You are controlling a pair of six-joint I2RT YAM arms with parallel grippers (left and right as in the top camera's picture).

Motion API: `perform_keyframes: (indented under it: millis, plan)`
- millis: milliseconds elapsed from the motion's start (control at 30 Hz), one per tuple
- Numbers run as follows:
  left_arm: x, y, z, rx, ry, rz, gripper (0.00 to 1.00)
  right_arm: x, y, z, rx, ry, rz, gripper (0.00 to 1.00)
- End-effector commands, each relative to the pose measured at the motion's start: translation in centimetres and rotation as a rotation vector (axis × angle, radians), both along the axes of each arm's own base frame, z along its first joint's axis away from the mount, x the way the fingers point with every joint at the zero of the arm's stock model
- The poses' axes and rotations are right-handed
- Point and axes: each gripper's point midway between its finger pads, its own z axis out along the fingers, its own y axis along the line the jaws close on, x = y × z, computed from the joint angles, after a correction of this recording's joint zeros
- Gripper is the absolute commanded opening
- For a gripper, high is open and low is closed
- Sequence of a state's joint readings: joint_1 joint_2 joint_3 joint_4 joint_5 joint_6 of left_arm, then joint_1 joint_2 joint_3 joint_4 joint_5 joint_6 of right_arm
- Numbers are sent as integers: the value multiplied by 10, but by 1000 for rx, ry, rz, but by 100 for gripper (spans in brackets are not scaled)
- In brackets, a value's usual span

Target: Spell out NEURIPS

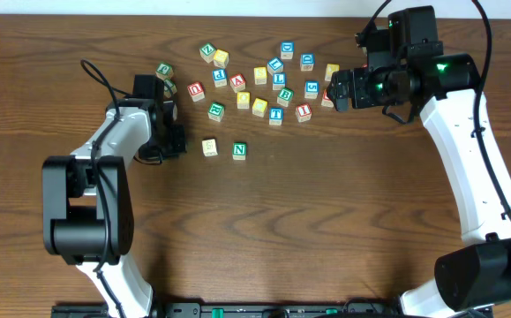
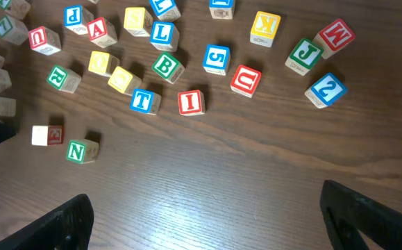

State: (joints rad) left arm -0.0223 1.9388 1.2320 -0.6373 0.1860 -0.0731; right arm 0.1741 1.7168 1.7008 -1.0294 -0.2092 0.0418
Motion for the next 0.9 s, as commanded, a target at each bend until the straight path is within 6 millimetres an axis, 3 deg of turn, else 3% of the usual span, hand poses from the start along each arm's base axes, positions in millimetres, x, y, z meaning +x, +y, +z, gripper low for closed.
perform_keyframes:
  millis: [0, 67, 267, 367, 567, 867]
  plan:
    - [11, -12, 46, -81, -120, -20, 8, 2, 2, 8, 7, -19, -4, 99]
    - [11, -16, 54, -102, -137, -25, 8, 3, 2, 8, 8, -22, -4, 99]
    - [5, -32, 51, -185, -99, 18, 14, 2, 2, 8, 8, -21, -4, 99]
    - [-2, -46, 45, -194, -70, 24, 8, 2, 2, 8, 8, -21, -4, 99]
    - [0, -73, 37, -205, -84, -13, 8, 2, 2, 8, 8, -21, -4, 99]
    - [-3, -73, 4, -189, -12, -3, 8, 1, 2, 7, 7, -14, -4, 99]
